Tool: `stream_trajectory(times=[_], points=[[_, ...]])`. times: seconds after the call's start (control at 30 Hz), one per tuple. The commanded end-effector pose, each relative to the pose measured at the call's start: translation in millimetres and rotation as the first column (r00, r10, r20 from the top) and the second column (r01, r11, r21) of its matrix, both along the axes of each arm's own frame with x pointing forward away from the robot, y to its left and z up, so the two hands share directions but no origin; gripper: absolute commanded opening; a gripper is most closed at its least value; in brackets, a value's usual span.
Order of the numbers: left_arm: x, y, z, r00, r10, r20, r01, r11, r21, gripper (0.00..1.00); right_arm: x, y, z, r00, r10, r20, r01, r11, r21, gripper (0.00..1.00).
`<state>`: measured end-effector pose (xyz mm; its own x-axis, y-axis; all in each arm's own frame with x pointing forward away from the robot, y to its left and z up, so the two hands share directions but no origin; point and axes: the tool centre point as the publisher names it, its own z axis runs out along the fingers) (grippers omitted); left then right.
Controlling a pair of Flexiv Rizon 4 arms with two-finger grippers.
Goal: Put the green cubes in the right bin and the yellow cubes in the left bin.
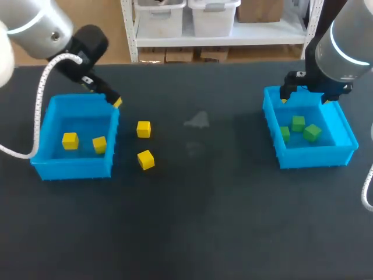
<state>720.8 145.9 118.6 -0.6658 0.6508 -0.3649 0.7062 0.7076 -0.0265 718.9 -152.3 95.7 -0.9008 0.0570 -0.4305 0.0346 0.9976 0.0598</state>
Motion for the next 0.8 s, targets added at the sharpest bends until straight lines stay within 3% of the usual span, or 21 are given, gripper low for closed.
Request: stream_trajectory(times=[0.03, 0.43, 0.8], points=[[8.8, -10.4, -8.4, 0.996, -0.09, -0.017, 0.09, 0.996, 0.009, 1.0, -0.9, -0.2, -0.5, 1.0, -0.001, 0.004, 0.001, 1.0, 0.0, 1.0], [17.8, -20.0, -20.4, 0.955, -0.293, -0.037, 0.295, 0.952, 0.08, 1.0, -0.9, -0.2, -0.5, 1.0, -0.001, 0.004, 0.001, 1.0, 0.0, 1.0], [21.1, -49.9, -28.3, 0.858, -0.512, -0.046, 0.513, 0.849, 0.13, 1.0, -0.9, -0.2, -0.5, 1.0, -0.001, 0.004, 0.001, 1.0, 0.0, 1.0]])
